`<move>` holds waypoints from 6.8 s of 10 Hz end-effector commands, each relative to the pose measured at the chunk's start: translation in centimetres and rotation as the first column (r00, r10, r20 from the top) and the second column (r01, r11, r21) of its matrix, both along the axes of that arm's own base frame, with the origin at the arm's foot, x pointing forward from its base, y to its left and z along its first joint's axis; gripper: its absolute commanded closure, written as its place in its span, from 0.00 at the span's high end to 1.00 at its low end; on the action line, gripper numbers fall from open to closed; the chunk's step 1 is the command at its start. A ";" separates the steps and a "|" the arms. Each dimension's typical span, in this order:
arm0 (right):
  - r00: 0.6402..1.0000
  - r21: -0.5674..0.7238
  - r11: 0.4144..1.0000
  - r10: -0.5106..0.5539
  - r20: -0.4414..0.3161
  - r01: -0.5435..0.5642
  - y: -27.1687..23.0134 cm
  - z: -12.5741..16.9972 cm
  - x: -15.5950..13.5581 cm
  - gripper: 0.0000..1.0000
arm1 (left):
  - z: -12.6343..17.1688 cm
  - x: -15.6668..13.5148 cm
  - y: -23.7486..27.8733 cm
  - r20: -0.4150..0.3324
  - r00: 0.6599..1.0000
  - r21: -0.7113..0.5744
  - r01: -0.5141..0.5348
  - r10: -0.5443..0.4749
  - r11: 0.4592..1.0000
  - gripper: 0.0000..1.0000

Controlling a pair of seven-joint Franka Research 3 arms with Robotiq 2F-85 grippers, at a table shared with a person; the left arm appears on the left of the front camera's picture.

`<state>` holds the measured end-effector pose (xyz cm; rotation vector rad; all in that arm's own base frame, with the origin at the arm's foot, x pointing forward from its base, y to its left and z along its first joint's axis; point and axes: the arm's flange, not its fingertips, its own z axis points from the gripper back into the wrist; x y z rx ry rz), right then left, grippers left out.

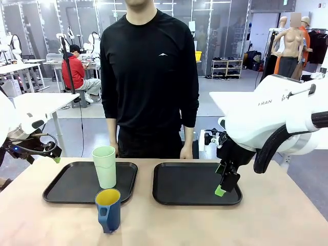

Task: Sort and store the cups by type.
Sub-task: Pick up the Handle plastic cup and place it into the empty Flat Tray.

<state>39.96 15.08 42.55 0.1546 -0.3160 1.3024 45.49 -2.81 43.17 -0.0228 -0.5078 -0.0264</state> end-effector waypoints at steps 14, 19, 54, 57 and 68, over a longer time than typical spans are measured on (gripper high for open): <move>1.000 -0.011 1.000 0.000 0.007 0.000 -0.1 0.1 -0.1 1.00 | 0.1 0.1 0.1 0.002 1.000 -0.001 -0.001 0.001 1.000 1.00; 1.000 -0.011 1.000 0.000 0.007 0.000 -0.1 0.1 -0.1 1.00 | 0.1 0.1 0.1 0.002 1.000 -0.001 -0.001 0.001 1.000 1.00; 1.000 -0.011 1.000 0.000 0.007 0.000 -0.1 0.1 -0.1 1.00 | -4.9 -6.4 3.1 -0.197 0.114 0.176 0.981 -0.974 0.079 1.00; 1.000 -0.011 1.000 0.000 0.007 0.000 -0.1 0.1 -0.1 1.00 | -7.1 -5.6 2.0 -0.025 0.063 0.199 0.978 -0.998 0.057 1.00; 1.000 -0.011 1.000 0.000 0.007 0.000 -0.1 0.1 -0.1 1.00 | -10.4 -4.0 -0.3 0.195 -0.033 0.134 0.991 -0.980 -0.007 1.00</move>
